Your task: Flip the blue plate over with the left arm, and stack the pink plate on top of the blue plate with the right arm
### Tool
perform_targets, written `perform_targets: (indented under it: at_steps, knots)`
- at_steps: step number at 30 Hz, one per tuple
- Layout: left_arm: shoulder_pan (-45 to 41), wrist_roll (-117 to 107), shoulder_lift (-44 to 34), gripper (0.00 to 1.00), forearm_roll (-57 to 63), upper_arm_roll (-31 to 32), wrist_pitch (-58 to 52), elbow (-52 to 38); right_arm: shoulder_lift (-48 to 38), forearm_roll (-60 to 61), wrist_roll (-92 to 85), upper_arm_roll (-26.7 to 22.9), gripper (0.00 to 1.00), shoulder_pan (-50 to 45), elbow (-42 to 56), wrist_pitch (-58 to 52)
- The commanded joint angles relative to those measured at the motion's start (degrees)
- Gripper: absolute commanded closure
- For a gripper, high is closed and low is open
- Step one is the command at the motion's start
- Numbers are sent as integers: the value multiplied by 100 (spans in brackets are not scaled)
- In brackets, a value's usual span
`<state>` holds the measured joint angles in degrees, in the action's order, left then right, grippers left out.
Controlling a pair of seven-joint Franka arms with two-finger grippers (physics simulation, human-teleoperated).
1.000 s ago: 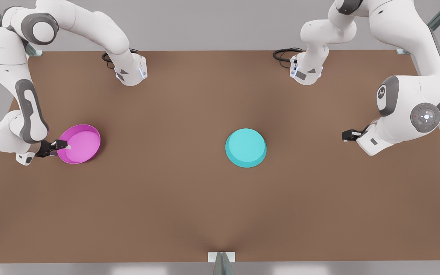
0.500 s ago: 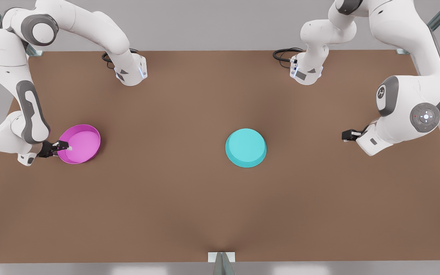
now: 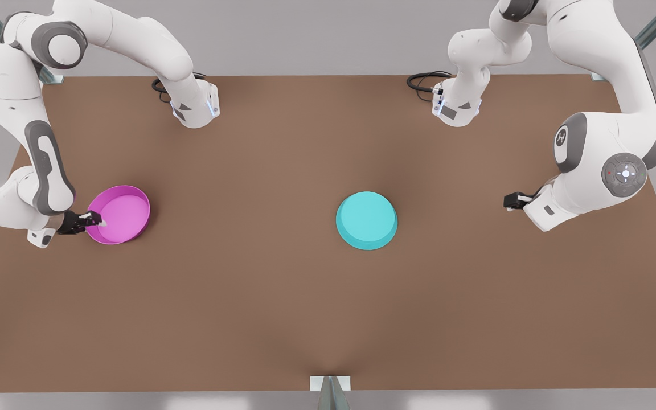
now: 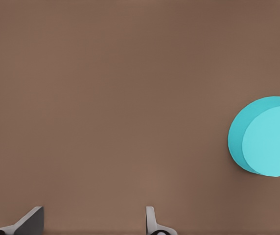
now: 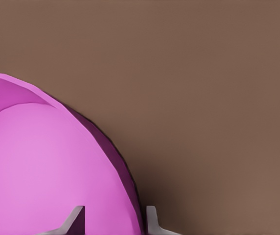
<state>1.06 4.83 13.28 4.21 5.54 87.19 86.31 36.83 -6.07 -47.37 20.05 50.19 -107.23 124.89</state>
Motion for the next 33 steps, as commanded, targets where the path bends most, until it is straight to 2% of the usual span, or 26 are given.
perform_targets:
  at_steps: [1,3,5,13,22,25,28,30,32,33]
  knots:
    - [0,0,0,0,1,0,0,0,0,0,0,-1,57,0,0,0]
    - [0,0,0,0,1,0,0,0,17,0,0,-1,58,0,0,0]
    - [0,0,0,0,1,0,0,0,17,0,-9,8,66,0,0,0]
    - [0,9,0,0,1,0,0,0,17,0,-18,8,79,-9,0,-62]
    - [0,9,0,0,1,0,0,0,8,9,-26,8,79,-9,0,-70]
    - [0,9,0,0,1,0,0,0,-71,70,122,52,79,8,18,-641]
    - [0,9,0,0,1,0,0,0,-106,351,456,166,79,8,211,-1370]
    - [0,9,0,0,1,0,0,0,-158,492,1019,535,79,0,475,-2144]
    - [0,9,0,0,1,0,0,0,-159,554,1186,799,79,-18,527,-2171]
    - [0,9,0,0,1,0,0,0,-159,668,1186,1098,79,8,527,-2171]
